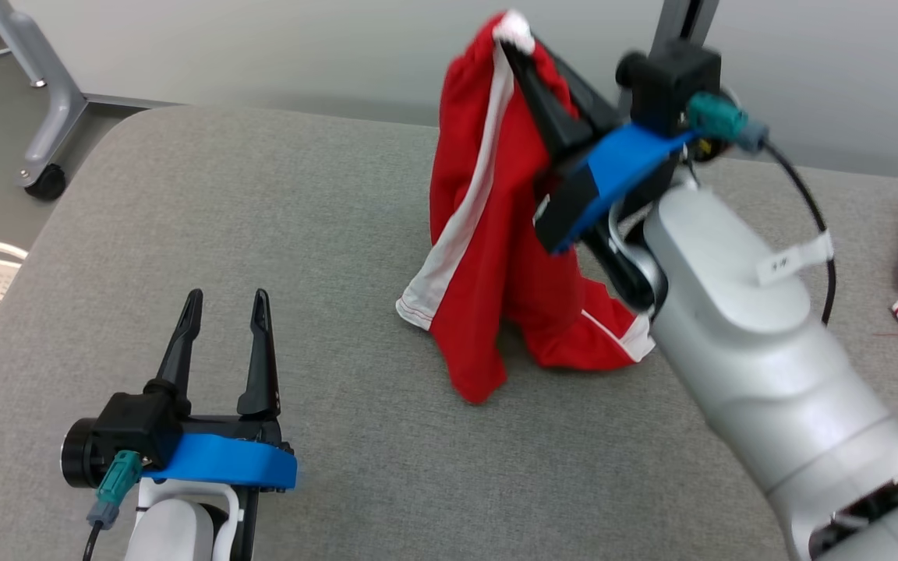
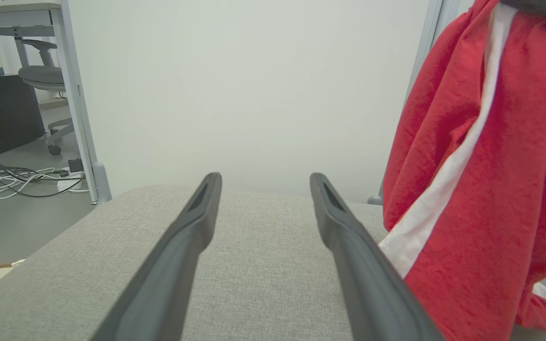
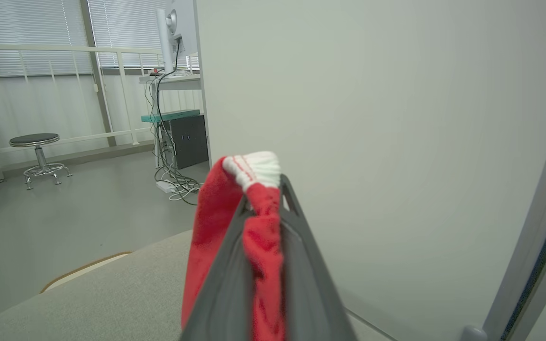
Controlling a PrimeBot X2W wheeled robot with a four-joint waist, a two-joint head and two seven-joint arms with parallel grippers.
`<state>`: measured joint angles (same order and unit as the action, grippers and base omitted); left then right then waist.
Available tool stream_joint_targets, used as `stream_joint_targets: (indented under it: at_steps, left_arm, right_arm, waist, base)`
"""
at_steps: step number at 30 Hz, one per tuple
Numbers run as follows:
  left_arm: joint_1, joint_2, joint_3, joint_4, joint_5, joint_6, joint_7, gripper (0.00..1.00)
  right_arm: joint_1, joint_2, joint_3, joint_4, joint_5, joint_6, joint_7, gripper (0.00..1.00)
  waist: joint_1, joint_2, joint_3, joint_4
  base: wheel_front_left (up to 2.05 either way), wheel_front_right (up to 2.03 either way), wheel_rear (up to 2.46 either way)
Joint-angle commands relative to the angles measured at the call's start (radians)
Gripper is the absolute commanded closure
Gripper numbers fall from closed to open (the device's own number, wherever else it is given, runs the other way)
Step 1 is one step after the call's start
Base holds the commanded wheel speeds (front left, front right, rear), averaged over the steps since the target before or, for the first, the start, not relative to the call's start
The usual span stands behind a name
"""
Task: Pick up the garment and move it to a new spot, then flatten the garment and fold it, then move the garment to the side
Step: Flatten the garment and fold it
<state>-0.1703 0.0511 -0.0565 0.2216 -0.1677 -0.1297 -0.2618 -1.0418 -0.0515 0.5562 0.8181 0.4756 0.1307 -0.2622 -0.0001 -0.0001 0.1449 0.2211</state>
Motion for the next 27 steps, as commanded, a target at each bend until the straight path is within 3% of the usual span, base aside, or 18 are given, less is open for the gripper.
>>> stream_joint_targets:
  at_steps: [1, 5, 16, 24, 25, 26, 27]
  left_arm:
    - [0.005, -0.001, -0.001, -0.004, -0.005, 0.000, -0.004, 0.00]
    - [0.021, -0.001, -0.010, -0.002, -0.007, 0.001, -0.004, 0.00]
    - [0.039, -0.001, -0.035, -0.002, -0.002, 0.003, -0.004, 0.00]
    - [0.061, -0.001, -0.038, -0.004, 0.006, 0.003, -0.004, 0.00]
    - [0.064, -0.001, -0.037, -0.003, 0.007, 0.003, -0.004, 0.00]
    - [0.067, -0.001, -0.035, 0.000, 0.008, 0.003, -0.004, 0.00]
    - [0.070, -0.001, -0.033, 0.001, 0.010, 0.003, -0.004, 0.00]
  right_arm:
    - [0.044, -0.001, -0.004, -0.001, 0.006, 0.000, -0.003, 1.00]
    - [0.174, -0.028, -0.033, -0.020, 0.025, 0.000, -0.003, 1.00]
    - [0.618, -0.112, -0.242, -0.178, 0.022, 0.000, -0.003, 1.00]
    - [0.871, -0.073, -0.450, -0.288, -0.024, 0.000, -0.003, 1.00]
    - [0.886, -0.067, -0.451, -0.300, -0.031, 0.000, -0.003, 0.90]
    - [0.900, -0.062, -0.446, -0.309, -0.033, 0.000, -0.003, 0.35]
    - [0.908, -0.061, -0.450, -0.316, -0.032, 0.000, -0.003, 0.00]
  waist:
    - [0.0001, 0.0001, -0.004, -0.008]
    - [0.0001, 0.0001, -0.014, -0.033]
    - [0.0001, 0.0001, -0.034, -0.088]
    - [0.0001, 0.0001, -0.051, -0.111]
    - [0.0001, 0.0001, -0.052, -0.116]
    - [0.0001, 0.0001, -0.055, -0.121]
    - [0.0001, 0.0001, -0.056, -0.126]
  base:
    - [0.00, 0.00, 0.00]
    - [0.00, 0.00, 0.00]
    - [0.00, 0.00, 0.00]
    - [0.00, 0.00, 0.00]
    - [0.00, 0.00, 0.00]
    - [0.00, 0.00, 0.00]
    - [0.00, 0.00, 0.00]
